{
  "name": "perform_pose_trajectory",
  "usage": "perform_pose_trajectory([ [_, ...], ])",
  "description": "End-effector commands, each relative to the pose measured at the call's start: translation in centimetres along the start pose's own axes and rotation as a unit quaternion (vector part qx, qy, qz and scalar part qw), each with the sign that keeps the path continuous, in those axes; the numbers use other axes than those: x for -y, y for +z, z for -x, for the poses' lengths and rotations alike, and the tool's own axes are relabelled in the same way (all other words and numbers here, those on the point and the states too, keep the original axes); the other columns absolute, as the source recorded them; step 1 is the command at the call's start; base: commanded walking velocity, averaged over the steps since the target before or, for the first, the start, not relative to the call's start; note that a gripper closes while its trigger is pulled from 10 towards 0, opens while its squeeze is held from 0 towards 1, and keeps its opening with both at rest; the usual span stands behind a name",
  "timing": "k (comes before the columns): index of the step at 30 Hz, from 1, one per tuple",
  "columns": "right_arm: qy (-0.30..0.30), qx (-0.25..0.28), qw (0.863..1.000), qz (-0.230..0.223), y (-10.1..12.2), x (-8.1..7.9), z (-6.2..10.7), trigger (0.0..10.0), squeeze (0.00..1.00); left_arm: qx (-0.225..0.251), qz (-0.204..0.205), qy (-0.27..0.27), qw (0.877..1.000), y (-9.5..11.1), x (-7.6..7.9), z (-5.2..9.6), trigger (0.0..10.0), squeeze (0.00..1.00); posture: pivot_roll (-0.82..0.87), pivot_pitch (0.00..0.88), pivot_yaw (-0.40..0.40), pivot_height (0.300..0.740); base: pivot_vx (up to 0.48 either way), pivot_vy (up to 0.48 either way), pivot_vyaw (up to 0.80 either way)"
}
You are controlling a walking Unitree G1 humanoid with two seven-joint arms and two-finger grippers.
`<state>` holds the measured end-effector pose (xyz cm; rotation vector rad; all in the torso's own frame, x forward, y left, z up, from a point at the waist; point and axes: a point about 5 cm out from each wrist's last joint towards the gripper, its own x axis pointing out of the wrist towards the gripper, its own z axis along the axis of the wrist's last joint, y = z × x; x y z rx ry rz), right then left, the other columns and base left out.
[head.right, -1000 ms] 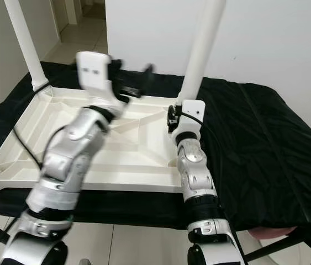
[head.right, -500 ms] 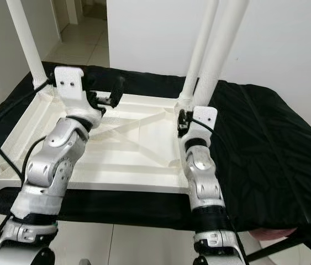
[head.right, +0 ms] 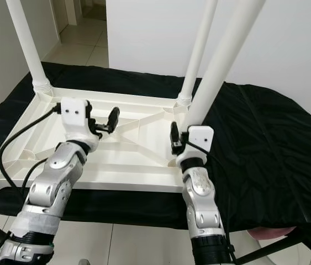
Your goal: Building children table
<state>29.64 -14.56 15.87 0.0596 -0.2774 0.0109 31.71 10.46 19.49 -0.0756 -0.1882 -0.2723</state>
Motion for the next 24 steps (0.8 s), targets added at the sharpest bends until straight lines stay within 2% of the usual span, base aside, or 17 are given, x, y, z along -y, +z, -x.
perform_pose_trajectory([
  [1,-0.024,0.021,0.999,0.008,0.6,1.3,0.2,10.0,0.00,0.008,-0.017,-0.002,1.000,-0.2,-0.3,0.4,10.0,0.00,0.00,0.000,-0.079,0.740,0.000,0.000,0.00],
  [8,-0.038,0.014,0.999,0.011,0.1,2.5,0.9,10.0,0.00,0.006,-0.033,0.005,0.999,-1.2,-1.2,1.4,10.0,0.00,0.00,0.000,-0.073,0.740,0.000,0.000,0.00],
  [13,-0.043,0.007,0.999,0.001,-0.3,2.4,1.4,10.0,0.00,0.006,-0.016,0.004,1.000,-1.6,-1.3,1.9,10.0,0.00,0.00,0.000,-0.073,0.740,0.000,0.000,0.00],
  [15,-0.041,0.009,0.999,0.000,-0.3,2.0,1.5,10.0,0.00,0.023,-0.006,0.010,1.000,-1.2,-1.5,2.1,10.0,0.00,0.00,0.000,-0.067,0.740,0.000,0.000,0.00],
  [19,-0.041,0.010,0.999,-0.002,-0.2,1.8,1.6,10.0,0.00,0.029,-0.002,0.014,0.999,-1.1,-1.5,2.2,10.0,0.00,0.00,0.000,-0.067,0.740,0.000,0.000,0.00],
  [24,-0.055,0.006,0.998,-0.018,-0.3,1.6,2.2,10.0,0.00,0.032,-0.003,0.038,0.999,-1.2,-1.9,3.0,10.0,0.00,-0.01,0.000,-0.057,0.740,0.000,0.000,0.00],
])
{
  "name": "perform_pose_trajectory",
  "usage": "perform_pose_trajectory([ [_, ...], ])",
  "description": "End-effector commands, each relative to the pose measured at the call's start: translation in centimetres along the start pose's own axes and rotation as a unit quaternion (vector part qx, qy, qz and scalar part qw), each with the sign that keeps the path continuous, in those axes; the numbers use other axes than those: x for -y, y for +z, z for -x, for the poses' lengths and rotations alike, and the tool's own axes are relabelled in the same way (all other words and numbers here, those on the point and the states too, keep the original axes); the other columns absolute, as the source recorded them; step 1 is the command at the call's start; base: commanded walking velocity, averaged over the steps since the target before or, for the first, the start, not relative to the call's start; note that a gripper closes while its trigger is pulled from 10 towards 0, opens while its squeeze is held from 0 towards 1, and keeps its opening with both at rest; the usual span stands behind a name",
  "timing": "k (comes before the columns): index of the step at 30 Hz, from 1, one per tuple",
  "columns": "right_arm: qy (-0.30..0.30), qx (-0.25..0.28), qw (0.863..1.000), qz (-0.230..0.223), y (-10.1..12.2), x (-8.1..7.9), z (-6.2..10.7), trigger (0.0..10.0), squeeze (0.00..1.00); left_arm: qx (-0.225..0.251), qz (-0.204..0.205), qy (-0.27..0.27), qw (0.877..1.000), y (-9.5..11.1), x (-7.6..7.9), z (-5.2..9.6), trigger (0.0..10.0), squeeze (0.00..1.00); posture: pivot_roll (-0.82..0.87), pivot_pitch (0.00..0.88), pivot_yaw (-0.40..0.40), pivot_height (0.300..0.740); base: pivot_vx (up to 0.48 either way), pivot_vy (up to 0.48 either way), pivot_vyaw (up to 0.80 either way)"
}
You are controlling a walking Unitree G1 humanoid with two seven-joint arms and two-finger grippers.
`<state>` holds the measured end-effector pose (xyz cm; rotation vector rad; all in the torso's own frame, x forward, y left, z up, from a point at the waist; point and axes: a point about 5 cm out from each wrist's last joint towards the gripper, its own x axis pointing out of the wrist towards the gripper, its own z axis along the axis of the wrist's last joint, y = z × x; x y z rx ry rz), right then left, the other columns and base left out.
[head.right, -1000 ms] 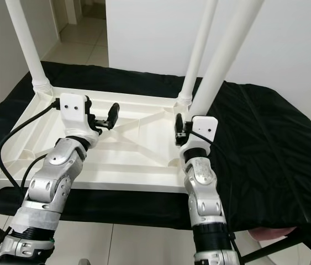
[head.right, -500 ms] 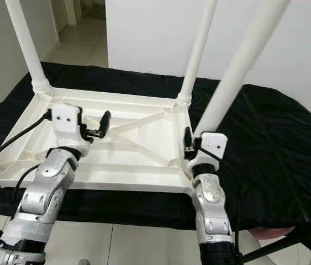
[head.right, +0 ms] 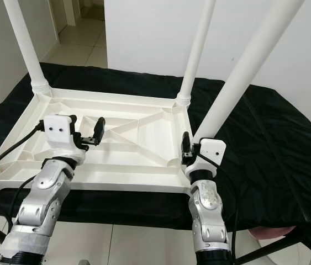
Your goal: Building children table
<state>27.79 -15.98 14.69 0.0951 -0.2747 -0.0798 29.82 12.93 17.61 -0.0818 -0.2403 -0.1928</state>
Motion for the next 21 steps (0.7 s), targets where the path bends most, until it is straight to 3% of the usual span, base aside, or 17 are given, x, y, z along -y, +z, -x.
perform_pose_trajectory([
  [1,-0.008,0.002,1.000,-0.011,0.04,0.02,0.28,10.0,0.00,0.002,0.008,0.006,1.000,-0.19,0.01,0.30,10.0,0.00,-0.01,0.000,-0.057,0.740,0.000,0.000,0.00],
  [12,-0.004,-0.006,0.999,-0.033,-0.46,-0.55,-0.05,10.0,0.00,0.009,0.024,0.010,1.000,-0.27,0.04,0.00,10.0,0.00,-0.01,0.000,-0.063,0.740,0.000,0.000,0.00],
  [21,0.017,-0.004,1.000,-0.020,-0.25,-0.61,-0.52,10.0,0.00,0.015,-0.008,-0.030,0.999,0.21,0.15,-0.32,10.0,0.00,-0.01,0.000,-0.057,0.740,0.000,0.000,0.00],
])
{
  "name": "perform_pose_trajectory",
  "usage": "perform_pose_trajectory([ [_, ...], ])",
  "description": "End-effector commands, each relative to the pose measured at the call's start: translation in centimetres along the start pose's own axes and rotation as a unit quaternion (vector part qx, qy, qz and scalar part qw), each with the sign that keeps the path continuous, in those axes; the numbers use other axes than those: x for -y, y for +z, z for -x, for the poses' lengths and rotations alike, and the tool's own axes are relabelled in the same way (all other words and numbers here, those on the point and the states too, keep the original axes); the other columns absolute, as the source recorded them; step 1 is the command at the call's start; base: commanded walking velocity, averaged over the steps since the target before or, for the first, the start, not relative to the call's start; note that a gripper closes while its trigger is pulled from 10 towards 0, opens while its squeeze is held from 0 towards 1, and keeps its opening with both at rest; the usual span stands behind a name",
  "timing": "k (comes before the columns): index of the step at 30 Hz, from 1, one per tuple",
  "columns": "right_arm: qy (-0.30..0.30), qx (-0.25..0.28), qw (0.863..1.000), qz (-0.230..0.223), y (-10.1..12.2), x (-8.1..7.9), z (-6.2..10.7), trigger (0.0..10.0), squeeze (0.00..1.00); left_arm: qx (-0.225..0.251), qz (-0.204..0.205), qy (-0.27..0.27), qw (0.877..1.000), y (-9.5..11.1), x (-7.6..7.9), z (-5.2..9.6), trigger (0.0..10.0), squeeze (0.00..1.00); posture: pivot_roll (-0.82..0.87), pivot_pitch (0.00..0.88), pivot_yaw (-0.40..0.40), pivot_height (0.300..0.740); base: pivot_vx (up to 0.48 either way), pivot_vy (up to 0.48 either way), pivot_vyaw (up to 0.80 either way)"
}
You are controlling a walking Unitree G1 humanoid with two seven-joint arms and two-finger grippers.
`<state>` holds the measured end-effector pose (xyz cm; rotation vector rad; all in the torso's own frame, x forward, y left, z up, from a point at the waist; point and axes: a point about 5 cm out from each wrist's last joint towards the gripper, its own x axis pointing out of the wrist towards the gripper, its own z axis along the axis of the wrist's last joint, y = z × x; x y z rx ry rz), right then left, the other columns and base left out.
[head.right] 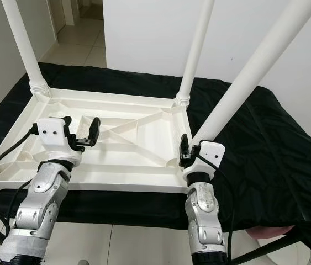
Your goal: Building children table
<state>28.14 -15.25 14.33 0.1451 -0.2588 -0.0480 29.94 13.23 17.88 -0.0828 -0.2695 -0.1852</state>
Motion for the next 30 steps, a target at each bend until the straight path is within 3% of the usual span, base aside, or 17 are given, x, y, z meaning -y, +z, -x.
perform_pose_trajectory([
  [1,0.006,0.006,1.000,0.006,0.3,0.1,-0.3,10.0,0.00,0.001,-0.006,-0.033,0.999,-0.1,0.5,-0.2,10.0,0.00,-0.01,0.000,-0.057,0.740,0.000,0.000,0.00],
  [7,0.008,0.017,1.000,0.015,0.6,0.2,-0.7,10.0,0.00,0.001,-0.016,-0.029,0.999,0.1,0.0,-0.8,10.0,0.00,-0.03,0.000,-0.015,0.740,0.000,0.000,0.00],
  [19,0.006,0.028,0.999,0.028,0.8,0.2,-0.6,10.0,0.00,0.003,-0.014,-0.073,0.997,0.4,1.5,-2.7,10.0,0.00,-0.09,0.000,0.052,0.740,0.000,0.000,0.00],
  [30,-0.003,0.044,0.998,0.038,1.3,0.5,-1.1,10.0,0.00,-0.005,-0.024,-0.079,0.997,0.2,1.0,-3.2,10.0,0.00,-0.12,0.000,0.077,0.740,0.000,0.000,0.00],
])
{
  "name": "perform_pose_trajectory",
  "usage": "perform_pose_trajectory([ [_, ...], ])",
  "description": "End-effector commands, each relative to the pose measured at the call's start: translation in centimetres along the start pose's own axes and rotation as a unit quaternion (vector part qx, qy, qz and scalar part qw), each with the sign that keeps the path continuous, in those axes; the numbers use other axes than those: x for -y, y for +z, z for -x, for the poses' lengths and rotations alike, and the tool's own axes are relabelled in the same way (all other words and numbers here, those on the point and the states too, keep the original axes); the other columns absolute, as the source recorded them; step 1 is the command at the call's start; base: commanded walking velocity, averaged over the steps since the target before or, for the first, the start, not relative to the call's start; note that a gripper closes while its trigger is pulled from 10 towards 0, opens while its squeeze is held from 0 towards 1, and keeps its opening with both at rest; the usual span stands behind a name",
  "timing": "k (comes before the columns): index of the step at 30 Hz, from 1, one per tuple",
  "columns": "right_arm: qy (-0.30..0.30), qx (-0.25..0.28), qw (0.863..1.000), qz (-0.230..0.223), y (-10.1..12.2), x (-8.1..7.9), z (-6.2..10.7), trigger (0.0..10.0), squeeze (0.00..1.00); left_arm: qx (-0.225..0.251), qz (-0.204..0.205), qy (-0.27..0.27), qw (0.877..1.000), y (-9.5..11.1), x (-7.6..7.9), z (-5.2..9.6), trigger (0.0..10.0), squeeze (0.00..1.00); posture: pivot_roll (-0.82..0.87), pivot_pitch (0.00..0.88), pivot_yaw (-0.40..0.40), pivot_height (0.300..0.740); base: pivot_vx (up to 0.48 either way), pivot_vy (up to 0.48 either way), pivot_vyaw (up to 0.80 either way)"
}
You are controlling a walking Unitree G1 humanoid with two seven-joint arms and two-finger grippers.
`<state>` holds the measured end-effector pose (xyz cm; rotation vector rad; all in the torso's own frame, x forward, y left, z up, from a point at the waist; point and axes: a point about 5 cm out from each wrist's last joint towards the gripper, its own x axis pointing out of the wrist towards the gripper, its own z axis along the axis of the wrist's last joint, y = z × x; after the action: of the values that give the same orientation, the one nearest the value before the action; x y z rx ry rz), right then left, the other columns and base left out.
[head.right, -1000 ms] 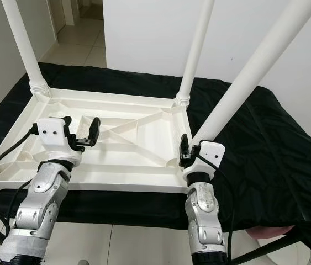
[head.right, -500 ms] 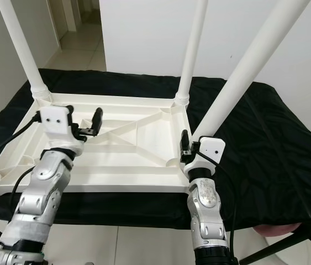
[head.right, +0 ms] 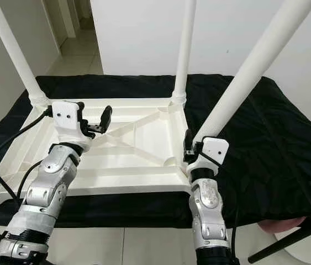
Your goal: Building children table
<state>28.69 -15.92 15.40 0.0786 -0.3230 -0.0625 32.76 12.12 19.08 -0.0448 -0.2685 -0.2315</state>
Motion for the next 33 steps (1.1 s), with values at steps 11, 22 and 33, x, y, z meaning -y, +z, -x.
perform_pose_trajectory([
  [11,-0.011,0.013,0.999,0.027,0.6,1.0,0.3,10.0,0.00,-0.006,-0.002,-0.048,0.999,-0.4,0.3,0.0,10.0,0.00,-0.16,0.000,0.079,0.740,0.000,0.000,0.00],
  [22,-0.022,0.023,0.999,0.041,1.2,1.6,0.3,10.0,0.00,-0.016,-0.013,-0.058,0.998,-0.7,0.3,-0.1,10.0,0.00,-0.20,0.000,0.123,0.740,0.000,0.000,0.00],
  [33,-0.050,0.031,0.997,0.047,1.3,1.9,1.0,10.0,0.00,-0.017,-0.026,-0.089,0.996,-0.2,0.4,-1.2,10.0,0.00,-0.24,0.000,0.196,0.740,0.000,0.000,0.00],
])
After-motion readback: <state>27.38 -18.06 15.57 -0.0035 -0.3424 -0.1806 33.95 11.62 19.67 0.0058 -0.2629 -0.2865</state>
